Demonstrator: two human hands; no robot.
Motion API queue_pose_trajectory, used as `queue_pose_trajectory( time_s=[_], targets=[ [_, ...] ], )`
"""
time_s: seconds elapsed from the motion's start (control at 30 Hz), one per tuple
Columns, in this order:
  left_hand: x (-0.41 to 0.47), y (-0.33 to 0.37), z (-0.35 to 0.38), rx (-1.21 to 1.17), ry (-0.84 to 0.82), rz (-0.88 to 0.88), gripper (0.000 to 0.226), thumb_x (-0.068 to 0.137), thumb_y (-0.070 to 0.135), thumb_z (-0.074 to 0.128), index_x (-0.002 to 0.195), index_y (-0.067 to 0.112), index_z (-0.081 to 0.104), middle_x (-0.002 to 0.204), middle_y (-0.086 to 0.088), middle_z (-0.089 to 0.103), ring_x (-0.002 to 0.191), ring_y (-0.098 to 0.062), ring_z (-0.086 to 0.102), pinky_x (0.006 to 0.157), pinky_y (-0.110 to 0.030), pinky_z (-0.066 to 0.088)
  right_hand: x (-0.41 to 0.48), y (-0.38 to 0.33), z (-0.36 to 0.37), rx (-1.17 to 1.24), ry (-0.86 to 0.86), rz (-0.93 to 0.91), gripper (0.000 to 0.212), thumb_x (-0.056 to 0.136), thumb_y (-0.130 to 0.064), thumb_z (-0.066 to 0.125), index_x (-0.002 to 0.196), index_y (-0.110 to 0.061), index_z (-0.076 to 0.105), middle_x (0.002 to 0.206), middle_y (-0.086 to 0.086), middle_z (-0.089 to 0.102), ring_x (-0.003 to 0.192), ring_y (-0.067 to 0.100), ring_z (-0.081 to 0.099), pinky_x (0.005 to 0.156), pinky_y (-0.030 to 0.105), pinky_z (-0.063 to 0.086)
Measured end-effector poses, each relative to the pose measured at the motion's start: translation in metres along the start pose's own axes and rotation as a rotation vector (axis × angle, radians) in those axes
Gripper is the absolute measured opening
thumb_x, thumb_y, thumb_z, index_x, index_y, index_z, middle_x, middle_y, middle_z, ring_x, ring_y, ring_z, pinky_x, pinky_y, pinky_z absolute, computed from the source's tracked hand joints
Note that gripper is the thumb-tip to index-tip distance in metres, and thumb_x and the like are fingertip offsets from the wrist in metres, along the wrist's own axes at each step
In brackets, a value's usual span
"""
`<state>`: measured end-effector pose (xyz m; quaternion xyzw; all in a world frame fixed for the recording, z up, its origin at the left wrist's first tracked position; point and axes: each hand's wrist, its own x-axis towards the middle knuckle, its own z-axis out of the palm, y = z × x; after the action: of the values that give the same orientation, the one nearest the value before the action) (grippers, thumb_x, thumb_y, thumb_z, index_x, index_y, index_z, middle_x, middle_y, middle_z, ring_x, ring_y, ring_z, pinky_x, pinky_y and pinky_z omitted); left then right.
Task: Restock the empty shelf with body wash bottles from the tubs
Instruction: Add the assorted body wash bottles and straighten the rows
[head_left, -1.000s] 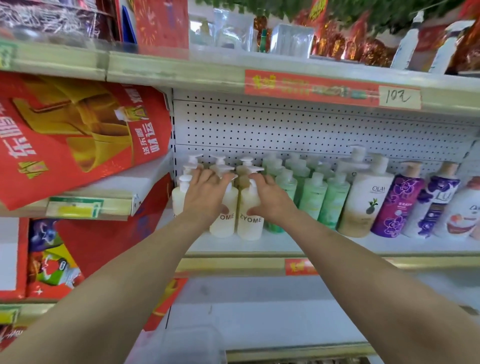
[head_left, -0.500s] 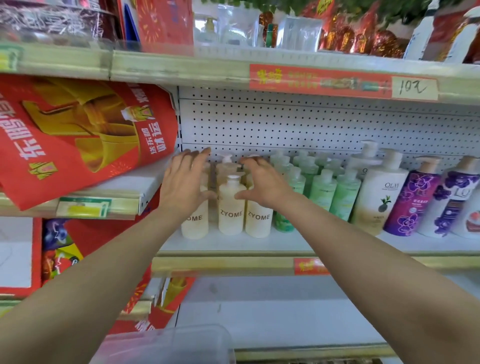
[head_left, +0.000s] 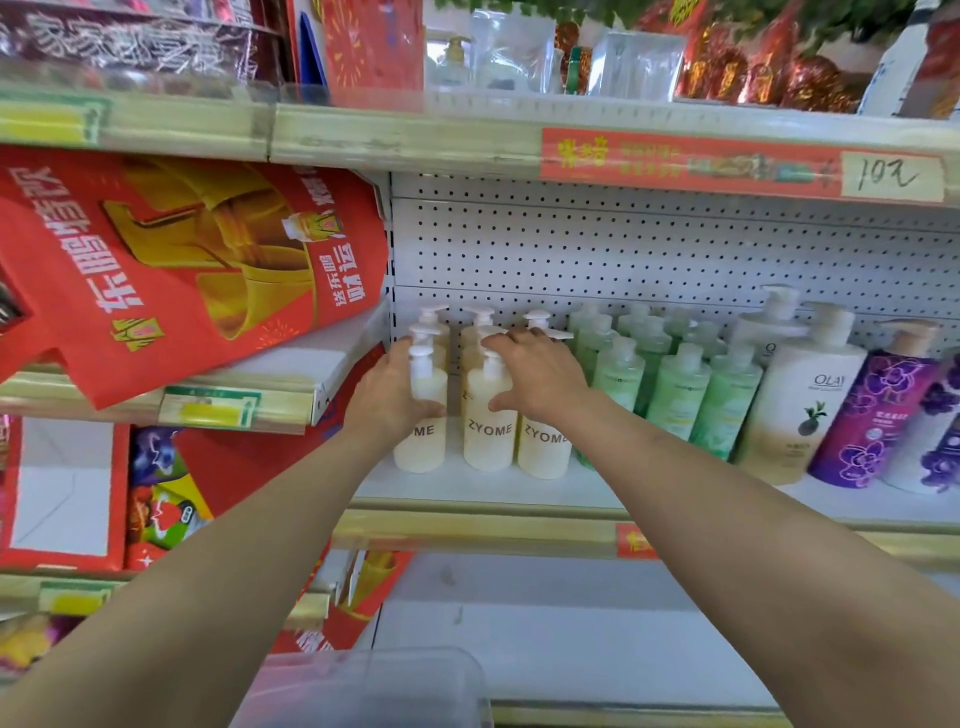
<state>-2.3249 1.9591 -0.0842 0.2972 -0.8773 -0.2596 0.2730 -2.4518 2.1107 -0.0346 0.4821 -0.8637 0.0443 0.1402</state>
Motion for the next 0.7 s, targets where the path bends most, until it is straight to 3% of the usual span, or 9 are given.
queue_pose_trajectory(
  time_s=[0.4,0.57,0.7],
  targets=[
    [0.0042,-0.0005,0.0005,-0.039,-0.017,-0.007,0.104,0.064,0.028,0.091,0.147,0.024,0.030,0.140,-0.005,0.053,0.126,-0.028,0.051,0.097,-0.041,0.047,0.0016,-0.0025,-0.0039,0.006,0.018,-0.011,0.083,0.073,-0.050,0.082,0.144,-0.032,0.043,0.136,-0.001,0.056,0.122,0.022,0.055,0.099,0.036,0.044],
    [0.0041,0.0023,-0.0040,-0.039,-0.042,-0.022,0.102,0.067,0.024,0.089,0.148,0.024,0.028,0.136,-0.007,0.056,0.120,-0.029,0.054,0.077,-0.031,0.047,0.0009,-0.0028,-0.0043,0.007,0.011,-0.012,0.081,0.076,-0.049,0.080,0.145,-0.031,0.042,0.137,-0.001,0.055,0.122,0.023,0.055,0.100,0.037,0.043],
    [0.0017,0.0049,-0.0043,0.002,-0.047,-0.055,0.103,0.066,0.029,0.089,0.148,0.024,0.025,0.132,-0.010,0.058,0.119,-0.032,0.055,0.088,-0.038,0.051,-0.0022,-0.0036,-0.0047,0.000,0.012,-0.022,0.083,0.078,-0.049,0.078,0.148,-0.032,0.038,0.142,0.000,0.053,0.125,0.025,0.053,0.101,0.037,0.042]
  ],
)
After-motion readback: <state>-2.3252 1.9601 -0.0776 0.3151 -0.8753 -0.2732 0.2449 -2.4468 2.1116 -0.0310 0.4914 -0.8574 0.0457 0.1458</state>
